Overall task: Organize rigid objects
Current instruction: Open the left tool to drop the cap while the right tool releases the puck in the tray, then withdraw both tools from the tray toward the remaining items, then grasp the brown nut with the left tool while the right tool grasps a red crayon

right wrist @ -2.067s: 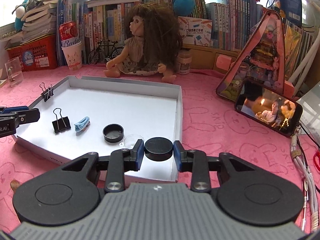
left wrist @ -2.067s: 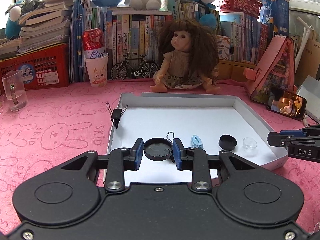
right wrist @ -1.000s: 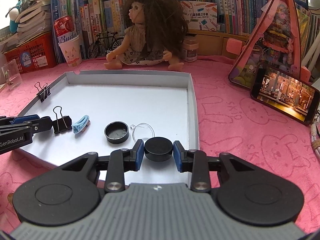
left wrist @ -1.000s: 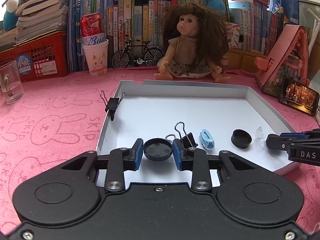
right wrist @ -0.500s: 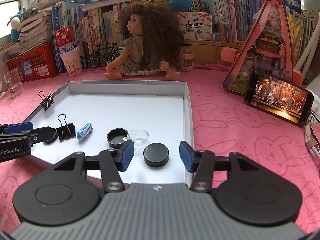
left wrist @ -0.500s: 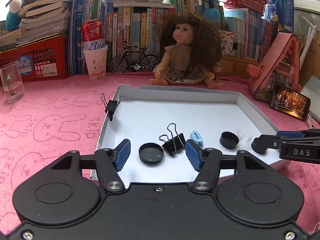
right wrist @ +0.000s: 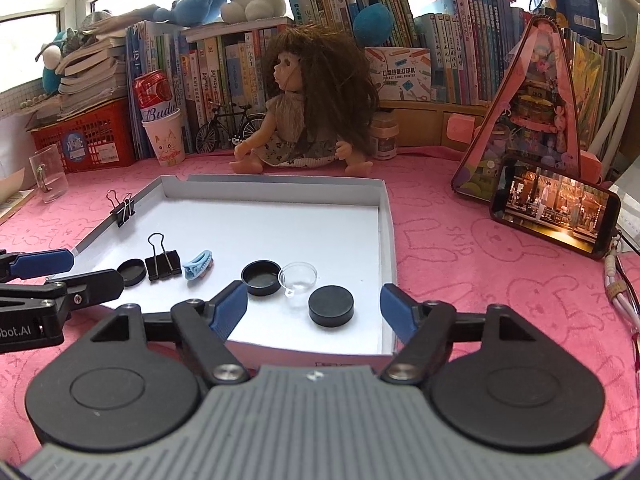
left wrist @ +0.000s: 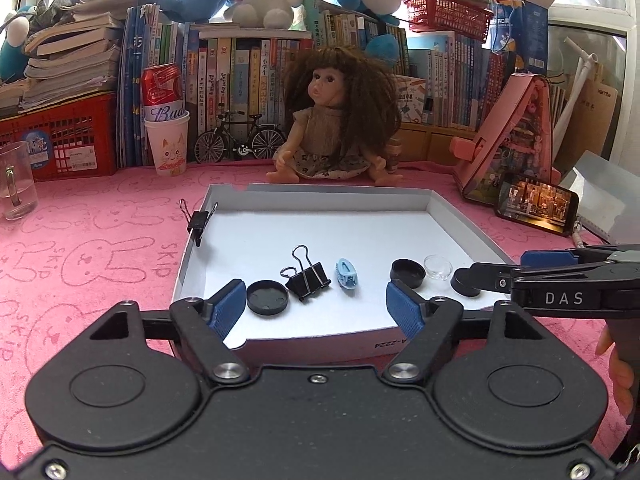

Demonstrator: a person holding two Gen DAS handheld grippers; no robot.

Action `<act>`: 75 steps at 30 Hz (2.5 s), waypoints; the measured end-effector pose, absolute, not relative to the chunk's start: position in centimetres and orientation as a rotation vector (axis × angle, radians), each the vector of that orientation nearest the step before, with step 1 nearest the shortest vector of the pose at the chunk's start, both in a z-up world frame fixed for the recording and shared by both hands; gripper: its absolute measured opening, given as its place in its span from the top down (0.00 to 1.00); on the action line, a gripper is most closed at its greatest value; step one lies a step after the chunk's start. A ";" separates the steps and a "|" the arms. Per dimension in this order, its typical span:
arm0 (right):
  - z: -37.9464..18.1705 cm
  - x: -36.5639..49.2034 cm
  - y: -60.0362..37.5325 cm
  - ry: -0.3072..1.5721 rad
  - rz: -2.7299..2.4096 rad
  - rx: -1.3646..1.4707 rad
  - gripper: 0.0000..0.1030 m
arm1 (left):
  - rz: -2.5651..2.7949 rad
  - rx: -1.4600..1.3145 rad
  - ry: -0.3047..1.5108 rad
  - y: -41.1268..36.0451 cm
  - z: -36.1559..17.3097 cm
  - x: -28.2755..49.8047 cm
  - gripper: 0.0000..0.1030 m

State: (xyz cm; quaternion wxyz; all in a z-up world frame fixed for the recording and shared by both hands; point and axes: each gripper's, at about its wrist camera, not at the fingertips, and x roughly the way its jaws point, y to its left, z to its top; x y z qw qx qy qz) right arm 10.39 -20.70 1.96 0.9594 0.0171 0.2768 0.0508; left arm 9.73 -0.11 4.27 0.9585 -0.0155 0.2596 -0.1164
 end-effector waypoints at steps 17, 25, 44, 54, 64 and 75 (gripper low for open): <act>1.9 7.3 -20.8 0.513 0.141 0.075 0.15 | -0.249 -0.024 0.518 -0.1 4.2 6.4 0.26; 1.9 5.9 -20.8 0.485 0.159 0.083 0.13 | -0.252 -0.031 0.532 0.1 3.7 5.1 0.26; 0.5 2.2 -19.7 0.425 0.259 0.005 0.08 | -0.244 -0.040 0.592 1.0 1.7 2.4 0.26; -1.2 1.1 -19.3 0.467 0.316 -0.049 0.08 | -0.258 -0.054 0.630 1.5 0.8 1.4 0.32; -1.9 0.2 -18.3 0.497 0.422 -0.165 0.08 | -0.257 -0.064 0.629 1.6 0.8 1.3 0.55; -1.2 1.7 -18.3 0.530 0.629 -0.279 0.12 | -0.249 -0.061 0.626 1.5 0.7 1.7 0.67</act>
